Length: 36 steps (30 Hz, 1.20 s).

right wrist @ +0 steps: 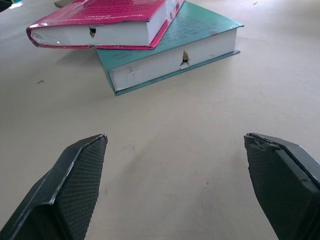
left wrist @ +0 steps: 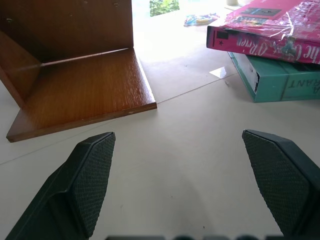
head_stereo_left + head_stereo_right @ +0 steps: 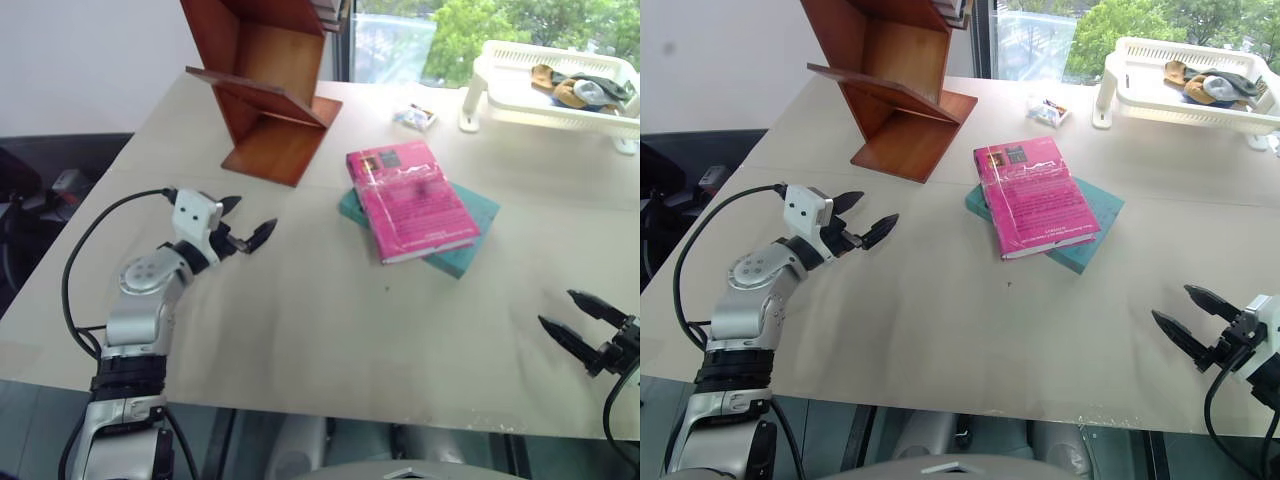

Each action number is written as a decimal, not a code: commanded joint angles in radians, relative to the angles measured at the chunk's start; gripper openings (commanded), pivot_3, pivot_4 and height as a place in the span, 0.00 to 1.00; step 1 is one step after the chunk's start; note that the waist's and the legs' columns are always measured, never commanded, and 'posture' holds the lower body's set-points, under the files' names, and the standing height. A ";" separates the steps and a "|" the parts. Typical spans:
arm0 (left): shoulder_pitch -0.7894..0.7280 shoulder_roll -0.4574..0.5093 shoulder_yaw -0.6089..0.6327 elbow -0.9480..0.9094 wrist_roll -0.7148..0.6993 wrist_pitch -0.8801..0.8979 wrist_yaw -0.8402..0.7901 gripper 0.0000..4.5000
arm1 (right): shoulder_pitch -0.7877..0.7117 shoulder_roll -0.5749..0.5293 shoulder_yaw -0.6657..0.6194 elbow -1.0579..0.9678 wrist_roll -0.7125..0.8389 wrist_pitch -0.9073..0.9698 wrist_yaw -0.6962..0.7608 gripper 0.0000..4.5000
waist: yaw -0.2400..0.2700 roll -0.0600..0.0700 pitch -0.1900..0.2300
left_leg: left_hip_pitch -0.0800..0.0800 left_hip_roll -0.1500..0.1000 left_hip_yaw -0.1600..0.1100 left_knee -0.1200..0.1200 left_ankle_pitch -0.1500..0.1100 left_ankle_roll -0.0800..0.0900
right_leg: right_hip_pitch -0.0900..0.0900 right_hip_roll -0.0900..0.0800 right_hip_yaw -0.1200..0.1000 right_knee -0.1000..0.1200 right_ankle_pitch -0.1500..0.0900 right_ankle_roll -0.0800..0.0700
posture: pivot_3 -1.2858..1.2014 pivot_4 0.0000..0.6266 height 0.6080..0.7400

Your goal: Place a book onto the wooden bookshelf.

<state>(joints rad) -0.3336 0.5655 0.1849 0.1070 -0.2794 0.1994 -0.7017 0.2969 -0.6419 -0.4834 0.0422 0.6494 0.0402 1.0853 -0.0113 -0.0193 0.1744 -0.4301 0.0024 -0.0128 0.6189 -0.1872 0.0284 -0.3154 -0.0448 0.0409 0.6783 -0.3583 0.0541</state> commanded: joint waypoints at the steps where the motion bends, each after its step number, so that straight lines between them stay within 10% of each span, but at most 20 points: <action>1: 0.003 0.012 0.022 -0.027 -0.018 -0.014 -0.004 0.99 | -0.018 -0.019 -0.031 0.000 0.008 0.003 0.009 1.00 | 0.000 0.000 0.000 | 0.000 0.000 0.000 0.000 0.000 0.000 | 0.000 0.000 0.000 0.000 0.000 0.000 | 0.52 0.24 1.00; 28: -0.022 0.075 0.038 0.003 -0.027 -0.032 -0.048 0.99 | -0.058 0.017 -0.025 0.016 -0.027 -0.004 -0.056 1.00 | 0.000 0.000 0.000 | 0.000 0.000 0.000 0.001 0.000 0.000 | 0.000 0.000 0.000 0.001 0.000 0.000 | 0.52 0.24 1.00; 36: -0.101 0.383 0.042 -0.035 -0.100 0.003 -0.417 0.99 | -0.267 0.011 -0.013 0.103 -0.052 0.070 -0.213 1.00 | -0.006 0.002 0.001 | 0.000 0.001 0.001 0.002 0.000 0.000 | -0.002 0.003 0.001 0.002 0.000 0.000 | 0.52 0.24 1.00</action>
<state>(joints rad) -0.4081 0.8750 0.1938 0.1254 -0.3355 0.1768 -1.0194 0.0706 -0.6164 -0.4833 0.1396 0.5759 0.0905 0.8861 -0.0168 -0.0171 0.1755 -0.4305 0.0039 -0.0118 0.6210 -0.1870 0.0281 -0.3171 -0.0421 0.0419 0.6806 -0.3583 0.0540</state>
